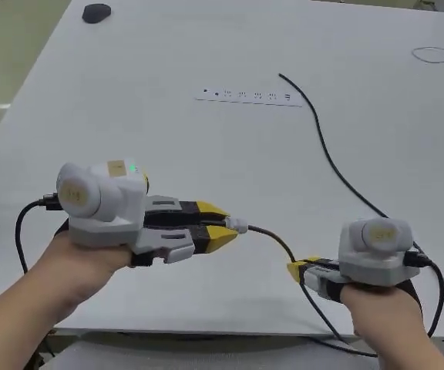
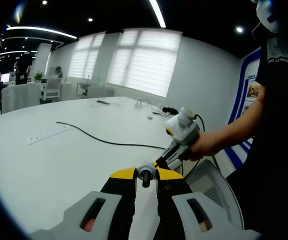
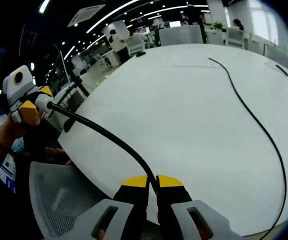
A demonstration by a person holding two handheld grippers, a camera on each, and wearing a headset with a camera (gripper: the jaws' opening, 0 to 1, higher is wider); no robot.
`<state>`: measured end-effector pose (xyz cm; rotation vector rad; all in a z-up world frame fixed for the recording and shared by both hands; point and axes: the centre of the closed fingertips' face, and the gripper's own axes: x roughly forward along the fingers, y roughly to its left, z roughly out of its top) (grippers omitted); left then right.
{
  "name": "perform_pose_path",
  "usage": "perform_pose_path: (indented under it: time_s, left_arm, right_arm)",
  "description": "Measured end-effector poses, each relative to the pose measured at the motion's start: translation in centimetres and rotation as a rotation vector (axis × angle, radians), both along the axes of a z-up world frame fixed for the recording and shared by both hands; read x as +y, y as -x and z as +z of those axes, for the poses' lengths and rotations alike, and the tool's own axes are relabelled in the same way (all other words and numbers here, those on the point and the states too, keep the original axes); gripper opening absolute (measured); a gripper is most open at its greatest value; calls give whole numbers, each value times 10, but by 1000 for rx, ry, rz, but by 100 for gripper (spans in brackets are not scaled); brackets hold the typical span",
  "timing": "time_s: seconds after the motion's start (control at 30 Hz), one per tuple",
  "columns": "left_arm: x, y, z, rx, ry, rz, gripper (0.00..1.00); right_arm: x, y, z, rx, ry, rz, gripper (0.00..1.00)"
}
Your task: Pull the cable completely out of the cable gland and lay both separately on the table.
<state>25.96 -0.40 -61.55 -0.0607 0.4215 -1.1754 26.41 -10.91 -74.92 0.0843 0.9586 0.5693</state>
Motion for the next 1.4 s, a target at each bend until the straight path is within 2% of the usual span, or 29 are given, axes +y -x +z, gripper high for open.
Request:
perform_pose_path:
  time_s: [0.3, 0.33, 0.37, 0.43, 0.47, 0.63, 1.03, 1.13, 1.23, 1.3, 1.4]
  left_arm:
    - [2, 1, -2, 8, -1, 5, 15]
    - [2, 1, -2, 9, 0, 6, 15]
    - [3, 1, -2, 12, 0, 7, 15]
    - [4, 0, -2, 30, 10, 14, 15]
    - [4, -1, -1, 22, 10, 15, 15]
    - [5, -2, -1, 24, 13, 19, 15]
    - [8, -6, -2, 40, 6, 27, 15]
    - [7, -8, 0, 38, 8, 25, 15]
    - [7, -9, 2, 33, 12, 29, 15]
    - [7, -9, 2, 35, 13, 30, 15]
    - [7, -8, 1, 37, 13, 28, 15]
  right_arm:
    - [0, 1, 0, -7, 1, 4, 1]
    - [0, 1, 1, -12, 5, 8, 1]
    - [-1, 0, 2, -43, 38, 35, 1]
    - [0, 1, 3, -63, 70, 68, 1]
    - [1, 2, 3, -63, 69, 71, 1]
    - [-2, 2, 5, -76, 85, 90, 1]
    - [-6, 0, 8, -113, 123, 137, 5]
    - [-8, -1, 14, -133, 131, 138, 10]
    - [-4, -7, 31, -173, 101, 130, 17]
    - [0, -9, 40, -192, 94, 147, 19]
    - [13, -15, 59, -247, 90, 209, 25]
